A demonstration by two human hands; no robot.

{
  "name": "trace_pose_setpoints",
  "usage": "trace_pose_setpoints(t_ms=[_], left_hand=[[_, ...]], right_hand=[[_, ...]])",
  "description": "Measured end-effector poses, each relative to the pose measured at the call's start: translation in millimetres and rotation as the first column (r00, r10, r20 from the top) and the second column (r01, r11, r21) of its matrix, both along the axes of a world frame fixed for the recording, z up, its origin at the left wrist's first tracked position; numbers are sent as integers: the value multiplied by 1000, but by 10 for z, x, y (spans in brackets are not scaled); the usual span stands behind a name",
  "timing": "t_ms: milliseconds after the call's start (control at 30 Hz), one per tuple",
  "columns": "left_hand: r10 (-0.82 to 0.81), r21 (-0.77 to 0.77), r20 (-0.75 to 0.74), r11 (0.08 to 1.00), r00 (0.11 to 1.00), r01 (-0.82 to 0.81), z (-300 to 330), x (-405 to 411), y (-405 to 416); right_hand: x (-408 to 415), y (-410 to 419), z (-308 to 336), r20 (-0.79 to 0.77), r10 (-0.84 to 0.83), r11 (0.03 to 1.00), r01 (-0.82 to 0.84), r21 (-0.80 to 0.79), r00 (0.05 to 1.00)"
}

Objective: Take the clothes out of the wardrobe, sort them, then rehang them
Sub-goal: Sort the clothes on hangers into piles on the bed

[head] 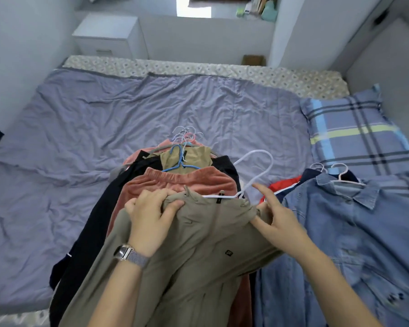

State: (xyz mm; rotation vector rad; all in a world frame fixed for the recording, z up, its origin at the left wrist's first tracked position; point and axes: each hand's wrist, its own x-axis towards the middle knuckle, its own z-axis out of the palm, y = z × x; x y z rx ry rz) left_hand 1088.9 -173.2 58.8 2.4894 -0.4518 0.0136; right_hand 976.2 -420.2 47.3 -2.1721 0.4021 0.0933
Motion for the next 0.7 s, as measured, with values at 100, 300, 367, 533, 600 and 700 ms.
trace_pose_setpoints(t_ms=[100,300,367,533,600,700], left_hand=[[77,0,39,997,996,-77,319,-466,-92],[182,-31,120,983,976,-179,880,-1427,-241],[218,-50,158,976,963,-213,1020,-1736,-301],[313,-98,205,949,927,-299,1355,-2382,-414],[356,-134,207,933,911,-334,1445,-2572,-405],[414,-188,180,905,892,-382,1531,-2794,-383]], right_hand=[[-363,-34,149,87,86,996,-83,-32,993],[-1111,-287,552,335,7,998,13,-56,942],[-1365,-353,720,431,-61,997,74,-14,900],[-1915,-576,1041,614,69,996,-23,-81,787],[-2105,-670,1165,650,247,968,-145,-207,719],[-2386,-733,1278,650,485,873,-290,-391,585]])
